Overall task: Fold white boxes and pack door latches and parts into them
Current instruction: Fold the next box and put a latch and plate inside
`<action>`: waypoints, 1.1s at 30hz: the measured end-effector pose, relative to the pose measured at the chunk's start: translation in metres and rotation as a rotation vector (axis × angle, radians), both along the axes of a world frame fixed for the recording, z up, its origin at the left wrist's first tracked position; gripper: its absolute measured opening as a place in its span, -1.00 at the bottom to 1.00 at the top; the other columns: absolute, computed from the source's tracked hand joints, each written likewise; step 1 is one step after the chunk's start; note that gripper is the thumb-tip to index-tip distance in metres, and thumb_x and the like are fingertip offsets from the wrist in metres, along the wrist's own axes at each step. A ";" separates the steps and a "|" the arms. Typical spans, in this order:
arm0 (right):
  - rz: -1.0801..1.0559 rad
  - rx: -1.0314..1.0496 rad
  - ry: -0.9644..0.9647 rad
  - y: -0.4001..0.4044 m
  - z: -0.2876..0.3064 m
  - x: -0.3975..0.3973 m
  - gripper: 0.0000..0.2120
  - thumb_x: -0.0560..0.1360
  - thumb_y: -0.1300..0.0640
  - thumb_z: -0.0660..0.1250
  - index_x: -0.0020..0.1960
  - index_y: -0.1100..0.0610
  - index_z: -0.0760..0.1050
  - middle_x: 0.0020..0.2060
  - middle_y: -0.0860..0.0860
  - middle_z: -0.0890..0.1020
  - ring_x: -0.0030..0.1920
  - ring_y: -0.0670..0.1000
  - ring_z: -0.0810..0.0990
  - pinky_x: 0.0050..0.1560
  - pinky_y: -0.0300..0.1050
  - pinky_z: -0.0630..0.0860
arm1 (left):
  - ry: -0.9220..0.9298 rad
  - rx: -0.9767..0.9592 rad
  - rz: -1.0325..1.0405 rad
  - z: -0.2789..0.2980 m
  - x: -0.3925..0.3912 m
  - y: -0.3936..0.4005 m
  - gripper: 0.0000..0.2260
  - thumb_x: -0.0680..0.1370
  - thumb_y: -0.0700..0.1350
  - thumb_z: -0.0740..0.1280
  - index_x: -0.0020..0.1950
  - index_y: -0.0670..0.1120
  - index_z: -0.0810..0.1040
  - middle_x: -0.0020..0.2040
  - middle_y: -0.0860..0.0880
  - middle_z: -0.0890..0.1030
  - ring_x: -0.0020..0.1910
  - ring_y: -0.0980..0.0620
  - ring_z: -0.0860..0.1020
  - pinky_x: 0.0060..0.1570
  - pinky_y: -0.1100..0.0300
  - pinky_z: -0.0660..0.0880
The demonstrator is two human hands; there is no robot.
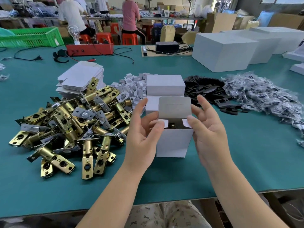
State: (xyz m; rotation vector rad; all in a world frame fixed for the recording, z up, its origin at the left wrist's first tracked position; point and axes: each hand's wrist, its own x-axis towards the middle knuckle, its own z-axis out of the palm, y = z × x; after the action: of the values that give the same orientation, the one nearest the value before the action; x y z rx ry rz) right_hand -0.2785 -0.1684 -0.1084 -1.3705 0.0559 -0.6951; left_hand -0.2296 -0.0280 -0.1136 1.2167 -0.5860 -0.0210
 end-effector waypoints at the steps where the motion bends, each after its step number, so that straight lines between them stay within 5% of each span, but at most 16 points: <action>1: 0.004 -0.037 -0.044 0.000 0.002 0.000 -0.54 0.46 0.21 0.26 0.26 -0.21 0.40 0.07 -0.15 0.66 0.02 -0.15 0.61 0.00 -0.32 0.50 | 0.014 -0.010 -0.011 0.001 0.001 0.000 -0.62 0.52 -0.16 0.33 0.28 0.18 0.44 0.01 0.07 0.68 -0.03 0.15 0.60 0.03 0.27 0.54; 5: -0.018 -0.083 -0.150 0.004 -0.001 -0.003 -0.69 0.51 0.19 0.27 0.05 -0.18 0.63 -0.10 -0.15 0.67 -0.05 -0.17 0.59 0.03 -0.32 0.49 | -0.030 -0.008 -0.002 0.005 0.002 0.000 -0.79 0.53 -0.22 0.31 0.08 0.04 0.62 -0.08 0.12 0.69 -0.07 0.20 0.62 -0.05 0.37 0.51; 8: 0.072 -0.120 -0.165 0.005 -0.005 -0.011 -0.77 0.49 0.08 0.21 -0.07 -0.04 0.66 -0.07 -0.08 0.66 0.05 -0.06 0.57 0.09 -0.24 0.45 | -0.060 0.016 -0.015 0.003 0.000 0.002 -0.92 0.50 -0.08 0.39 -0.04 0.06 0.64 -0.10 0.09 0.67 -0.10 0.14 0.59 -0.07 0.30 0.51; 15: 0.036 -0.194 -0.135 0.006 -0.008 -0.018 -0.89 0.42 0.05 0.31 -0.17 -0.08 0.62 -0.03 -0.08 0.62 0.08 -0.04 0.56 0.04 -0.26 0.44 | -0.121 0.103 -0.022 0.001 -0.004 0.001 -0.71 0.40 0.23 0.41 -0.01 0.08 0.61 -0.11 0.11 0.63 -0.12 0.07 0.55 -0.10 0.20 0.46; 18: -0.017 -0.258 -0.091 0.008 -0.010 -0.017 -0.95 0.43 0.04 0.35 -0.15 -0.08 0.58 0.03 -0.09 0.62 0.03 -0.06 0.55 -0.01 -0.27 0.43 | -0.127 0.149 0.024 -0.002 -0.003 0.000 -0.80 0.43 0.09 0.37 0.01 0.09 0.61 -0.07 0.10 0.64 -0.09 0.05 0.58 -0.06 0.16 0.48; 23: -0.129 -0.399 -0.083 0.009 -0.012 -0.011 -0.87 0.51 0.14 0.32 0.01 -0.06 0.52 0.05 -0.09 0.59 0.07 -0.14 0.55 0.03 -0.31 0.43 | -0.231 0.248 0.132 -0.004 0.000 -0.003 -0.84 0.50 0.04 0.38 0.07 0.15 0.57 -0.10 0.17 0.63 -0.19 0.26 0.54 -0.14 0.43 0.42; 33: -0.131 -0.327 0.008 0.007 0.004 -0.007 -0.93 0.49 0.05 0.31 -0.09 -0.08 0.56 -0.23 -0.25 0.61 -0.22 -0.24 0.50 -0.17 -0.42 0.39 | -0.200 0.191 0.127 0.003 0.010 -0.007 -0.89 0.45 0.13 0.35 -0.07 0.18 0.61 -0.28 0.18 0.58 -0.37 0.24 0.42 -0.31 0.43 0.34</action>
State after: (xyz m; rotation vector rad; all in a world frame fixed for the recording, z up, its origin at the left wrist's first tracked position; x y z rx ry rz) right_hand -0.2852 -0.1613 -0.1046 -1.6938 0.0402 -0.8341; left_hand -0.2199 -0.0348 -0.1103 1.4504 -0.6908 0.1568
